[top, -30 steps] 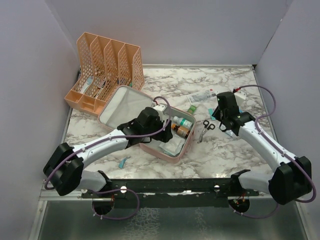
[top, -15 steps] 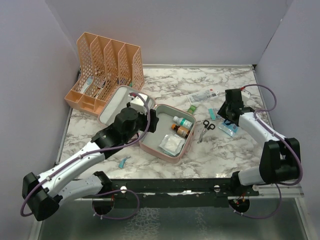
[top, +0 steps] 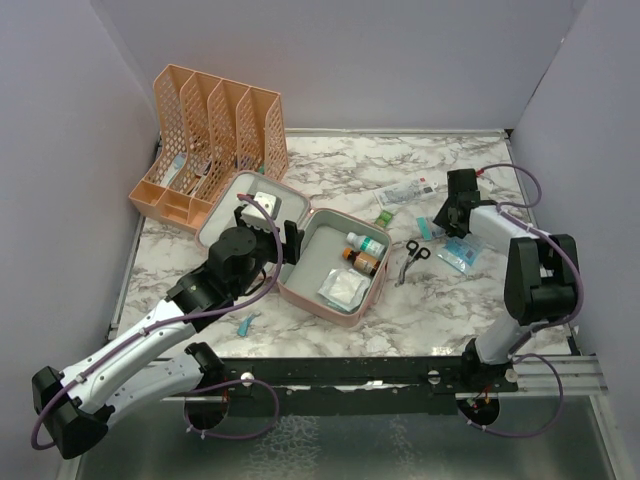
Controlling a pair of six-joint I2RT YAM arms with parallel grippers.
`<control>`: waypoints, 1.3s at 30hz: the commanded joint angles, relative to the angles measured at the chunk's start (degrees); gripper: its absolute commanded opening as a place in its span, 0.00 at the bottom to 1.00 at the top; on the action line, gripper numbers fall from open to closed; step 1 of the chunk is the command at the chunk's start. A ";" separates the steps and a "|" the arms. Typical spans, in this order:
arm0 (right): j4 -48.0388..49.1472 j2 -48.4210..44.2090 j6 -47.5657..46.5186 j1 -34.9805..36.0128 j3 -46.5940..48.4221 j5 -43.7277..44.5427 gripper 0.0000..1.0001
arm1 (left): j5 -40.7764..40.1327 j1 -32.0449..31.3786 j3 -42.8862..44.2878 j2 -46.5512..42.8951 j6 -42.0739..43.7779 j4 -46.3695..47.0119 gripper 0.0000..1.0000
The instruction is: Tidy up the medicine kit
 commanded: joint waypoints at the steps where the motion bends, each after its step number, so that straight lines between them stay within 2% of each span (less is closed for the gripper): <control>1: 2.13 2.65 -0.67 -0.85 2.89 1.63 0.40 | -1.40 -0.10 -0.08 -0.03 0.64 1.48 0.74; 15: 2.06 9.40 -2.53 -1.74 5.00 0.38 0.38 | 0.18 -0.12 -0.55 1.27 -0.61 1.29 0.74; 25: 3.11 11.95 -5.24 -1.74 4.74 -6.02 0.24 | 0.23 -0.14 -0.71 1.83 -0.77 1.43 0.74; 31: 2.76 12.80 -5.98 -1.79 4.97 -6.26 0.17 | 0.18 -0.12 -0.75 1.95 -0.81 1.53 0.75; 33: 2.84 12.65 -6.33 -1.74 4.94 -5.90 0.21 | 0.24 -0.10 -0.82 2.05 -0.83 1.58 0.75; 36: 2.47 13.04 -6.48 -1.74 5.08 -4.95 0.31 | 0.28 -0.10 -0.80 2.27 -0.88 1.64 0.74; 39: 1.49 14.19 -6.48 -1.74 5.65 -4.23 0.34 | 0.32 -0.11 -0.87 2.40 -0.92 1.74 0.75</control>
